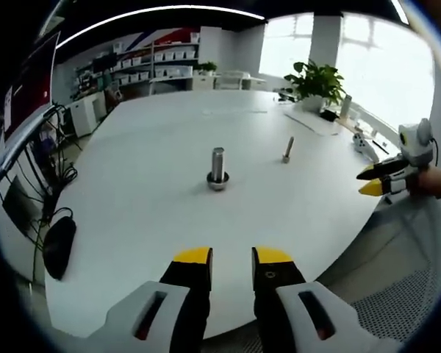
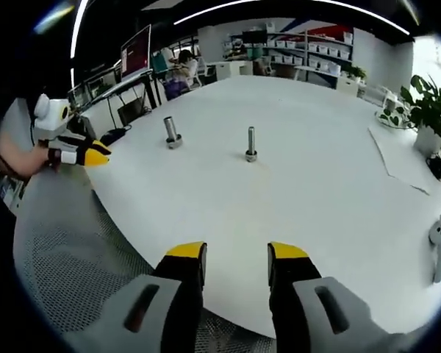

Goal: Place the washer onto the threaded stud by aligning its center hole with the stud, sliding it down to the base, and recovering from edge contact or off-axis alignment until the washer reaches the visible bottom stop.

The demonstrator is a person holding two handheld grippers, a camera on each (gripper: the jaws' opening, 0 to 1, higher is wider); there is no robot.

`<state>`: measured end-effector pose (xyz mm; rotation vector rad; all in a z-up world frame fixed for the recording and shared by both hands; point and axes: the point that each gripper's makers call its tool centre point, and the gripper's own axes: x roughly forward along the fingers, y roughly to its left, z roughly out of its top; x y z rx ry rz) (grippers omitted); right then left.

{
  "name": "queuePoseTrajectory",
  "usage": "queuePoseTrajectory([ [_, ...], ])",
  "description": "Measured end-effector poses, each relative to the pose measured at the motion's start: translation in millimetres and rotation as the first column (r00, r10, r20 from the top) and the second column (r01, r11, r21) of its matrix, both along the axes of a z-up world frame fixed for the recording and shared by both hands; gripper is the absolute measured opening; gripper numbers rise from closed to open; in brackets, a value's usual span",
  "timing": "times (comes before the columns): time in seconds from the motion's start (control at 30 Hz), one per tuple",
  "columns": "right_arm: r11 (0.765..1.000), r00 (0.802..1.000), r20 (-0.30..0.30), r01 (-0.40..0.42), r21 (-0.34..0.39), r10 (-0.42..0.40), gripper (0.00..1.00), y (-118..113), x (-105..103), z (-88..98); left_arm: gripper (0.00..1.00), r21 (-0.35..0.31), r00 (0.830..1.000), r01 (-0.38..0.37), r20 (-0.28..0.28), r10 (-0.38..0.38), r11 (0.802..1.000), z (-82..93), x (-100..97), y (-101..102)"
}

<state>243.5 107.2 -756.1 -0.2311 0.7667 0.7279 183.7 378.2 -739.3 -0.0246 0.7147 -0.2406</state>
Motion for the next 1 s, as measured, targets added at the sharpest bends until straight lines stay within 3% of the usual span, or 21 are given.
queuePoseTrajectory([
  [1.0, 1.000, 1.000, -0.016, -0.019, -0.016, 0.018, 0.38, 0.3, -3.5, -4.5, 0.19, 0.011, 0.999, 0.006, -0.040, -0.006, 1.000, -7.5, -3.7, 0.6],
])
